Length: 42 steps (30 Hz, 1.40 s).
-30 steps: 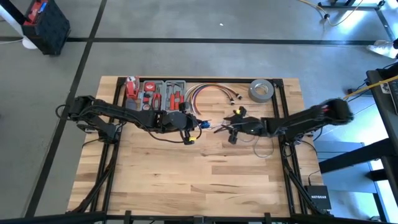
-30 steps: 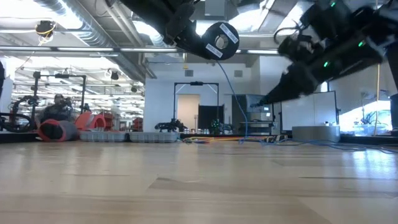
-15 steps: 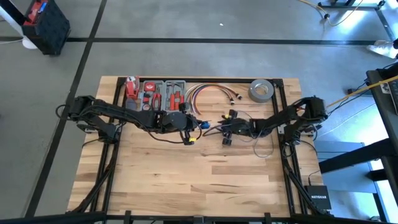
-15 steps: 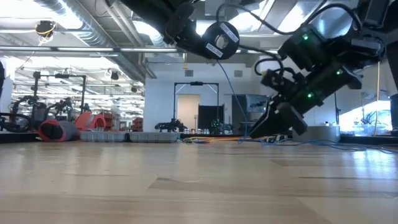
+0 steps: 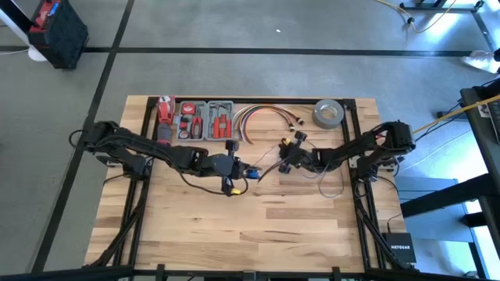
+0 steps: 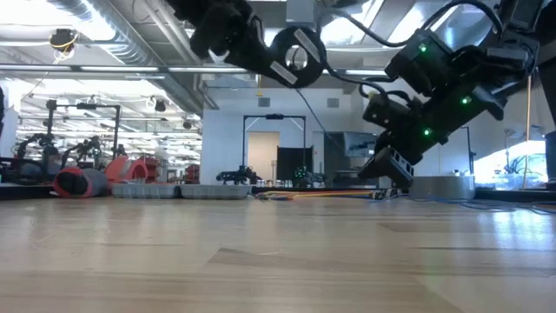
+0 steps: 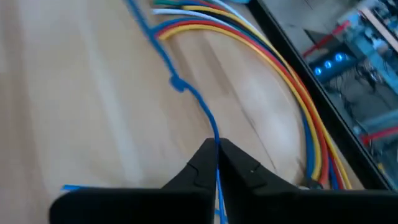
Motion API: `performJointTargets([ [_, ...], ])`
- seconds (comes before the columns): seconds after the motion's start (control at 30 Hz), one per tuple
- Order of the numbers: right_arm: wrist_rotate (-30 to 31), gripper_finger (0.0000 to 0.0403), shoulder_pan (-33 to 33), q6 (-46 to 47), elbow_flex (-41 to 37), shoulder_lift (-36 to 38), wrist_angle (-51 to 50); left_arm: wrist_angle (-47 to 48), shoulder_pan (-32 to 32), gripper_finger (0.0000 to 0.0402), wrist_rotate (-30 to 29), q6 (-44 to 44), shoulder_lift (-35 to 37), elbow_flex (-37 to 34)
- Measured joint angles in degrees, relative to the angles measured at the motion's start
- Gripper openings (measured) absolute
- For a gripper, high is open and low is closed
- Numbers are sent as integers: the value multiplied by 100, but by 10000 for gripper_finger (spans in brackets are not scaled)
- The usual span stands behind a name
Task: Coil cords
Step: Coil the blue wire onto the black spool
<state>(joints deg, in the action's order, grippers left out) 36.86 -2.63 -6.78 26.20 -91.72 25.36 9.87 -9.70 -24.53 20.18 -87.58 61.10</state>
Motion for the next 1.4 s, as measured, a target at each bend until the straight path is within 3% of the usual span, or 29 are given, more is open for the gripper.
performJointTargets([
  [0.2, -29, 17, -247, 707, 0, 159, -601, 306, -175, 0, -21, -22, 43, 2],
  [0.5, 757, 62, -377, 1421, -2, 232, -1388, 603, -194, 0, 44, -353, 137, 2],
  [0.77, 483, 167, -374, 1576, 0, 1220, -2270, 609, -161, 0, 85, -852, 209, 7],
  [0.93, -370, 218, -362, 1722, 75, 2277, -3034, 570, 8, 0, 401, -1007, 209, 7],
  [1.13, -1085, 232, -271, 2331, 559, 3344, -4005, -284, 360, 0, 405, -895, 190, -185],
  [1.4, -605, 232, 309, 1923, 543, 3569, -3344, -982, 621, 0, 265, -1652, 187, -240],
])
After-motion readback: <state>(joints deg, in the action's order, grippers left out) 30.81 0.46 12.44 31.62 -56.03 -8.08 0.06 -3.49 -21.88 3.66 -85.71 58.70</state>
